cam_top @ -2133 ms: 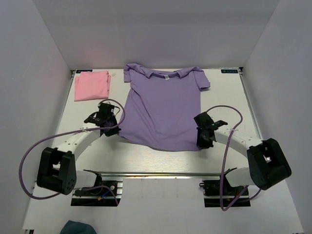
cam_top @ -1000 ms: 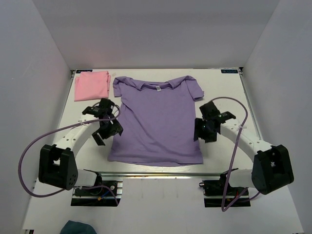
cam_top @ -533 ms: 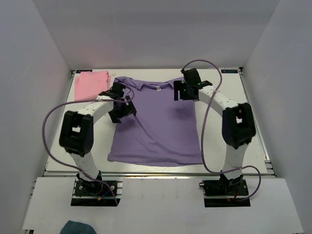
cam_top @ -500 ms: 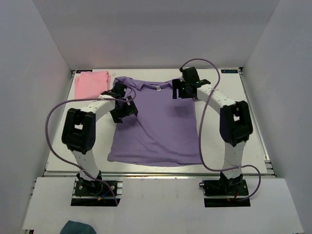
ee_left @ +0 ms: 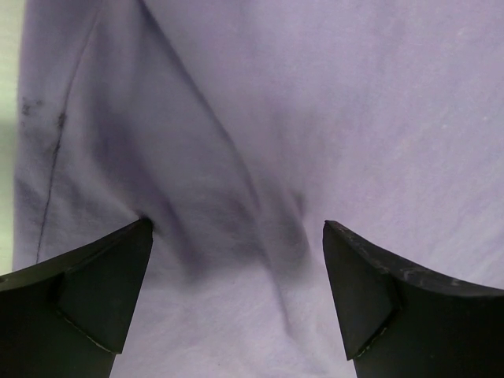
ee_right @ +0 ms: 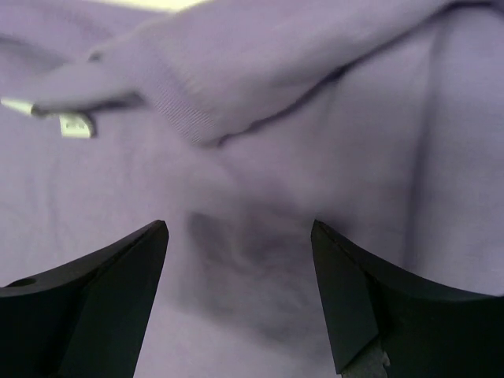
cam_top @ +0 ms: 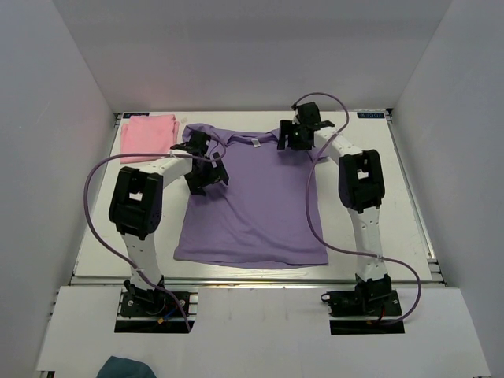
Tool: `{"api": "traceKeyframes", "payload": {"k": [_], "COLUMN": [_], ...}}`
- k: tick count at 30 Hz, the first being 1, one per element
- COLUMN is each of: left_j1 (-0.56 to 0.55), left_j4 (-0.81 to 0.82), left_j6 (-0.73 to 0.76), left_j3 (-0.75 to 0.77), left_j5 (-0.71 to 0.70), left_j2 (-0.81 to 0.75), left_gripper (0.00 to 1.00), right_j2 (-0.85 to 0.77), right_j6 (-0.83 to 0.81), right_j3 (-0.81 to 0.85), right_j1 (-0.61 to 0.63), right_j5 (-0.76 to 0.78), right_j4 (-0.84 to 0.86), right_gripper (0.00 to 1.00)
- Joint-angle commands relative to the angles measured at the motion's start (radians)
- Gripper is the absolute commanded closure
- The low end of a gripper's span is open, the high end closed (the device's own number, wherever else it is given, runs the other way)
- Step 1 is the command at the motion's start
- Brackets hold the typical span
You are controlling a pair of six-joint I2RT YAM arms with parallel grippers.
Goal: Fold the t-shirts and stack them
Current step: Flatten out the tshirt
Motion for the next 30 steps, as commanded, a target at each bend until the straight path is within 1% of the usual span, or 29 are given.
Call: {"api": "traceKeyframes", "payload": {"k": [1,5,6,8,12,15,16,17,18,19,20,21,22,23,24,25,26,27,28,29,30], "left_j1": [0.007,0.007,0.016,0.016,0.016,0.016,0.016,0.016,0.016,0.016,0.016,0.016,0.016,0.016,0.016,0.016,0.016,0.016,0.016,0.016,0.016], "left_j4": [-0.124,-0.158,-0.167,-0.167,-0.156,-0.135,-0.135,-0.118,-0.118,-0.109,-0.109,-0.12,-0.13,-0.149,-0.149,-0.124,-0.086,-0.051,-0.002,0.099,0.16], "left_j6": [-0.022,-0.04,-0.04,-0.04,-0.04,0.005,0.034,0.051,0.065,0.075,0.113,0.125,0.14,0.162,0.177,0.202,0.214,0.214,0.228,0.216,0.216], "left_j3": [-0.067,-0.093,-0.093,-0.093,-0.027,0.091,0.17,0.21,0.3,0.353,0.414,0.554,0.63,0.707,0.846,0.899,0.949,1.018,1.03,1.03,1.004], "left_j5": [-0.065,-0.108,-0.122,-0.137,-0.149,-0.127,-0.105,-0.096,-0.096,-0.078,-0.068,-0.068,-0.053,-0.053,-0.03,-0.004,-0.004,0.021,0.071,0.087,0.154], "left_j2": [0.01,-0.012,-0.021,-0.021,0.037,0.137,0.169,0.2,0.268,0.309,0.351,0.399,0.5,0.552,0.6,0.646,0.721,0.749,0.769,0.78,0.78], "left_gripper": [0.0,0.0,0.0,0.0,0.0,0.0,0.0,0.0,0.0,0.0,0.0,0.0,0.0,0.0,0.0,0.0,0.0,0.0,0.0,0.0,0.0], "right_j2": [0.039,0.05,0.045,0.027,-0.042,-0.105,-0.119,-0.172,-0.191,-0.209,-0.275,-0.301,-0.324,-0.404,-0.438,-0.525,-0.551,-0.574,-0.634,-0.651,-0.667], "right_j6": [0.06,0.117,0.158,0.183,0.238,0.263,0.263,0.272,0.271,0.271,0.287,0.295,0.324,0.352,0.367,0.381,0.39,0.392,0.392,0.383,0.37], "right_j3": [0.039,0.01,0.001,-0.062,-0.165,-0.283,-0.305,-0.384,-0.415,-0.446,-0.551,-0.591,-0.634,-0.758,-0.801,-0.881,-0.921,-0.981,-1.033,-1.055,-1.123], "right_j1": [-0.056,-0.113,-0.125,-0.162,-0.208,-0.237,-0.239,-0.242,-0.245,-0.244,-0.242,-0.236,-0.231,-0.23,-0.219,-0.214,-0.204,-0.192,-0.175,-0.158,-0.147], "right_j5": [-0.019,-0.004,0.008,0.022,0.057,0.085,0.086,0.085,0.085,0.059,0.059,0.051,0.021,0.008,0.017,0.002,-0.01,-0.041,-0.083,-0.126,-0.16], "right_j4": [-0.036,-0.071,-0.076,-0.081,-0.056,-0.038,-0.033,-0.012,-0.003,0.007,0.022,0.049,0.072,0.092,0.111,0.12,0.129,0.128,0.123,0.117,0.122], "right_gripper": [0.21,0.21,0.21,0.23,0.24,0.24,0.24,0.24,0.24,0.24,0.24,0.24,0.24,0.25,0.25,0.27,0.27,0.27,0.27,0.29,0.29]}}
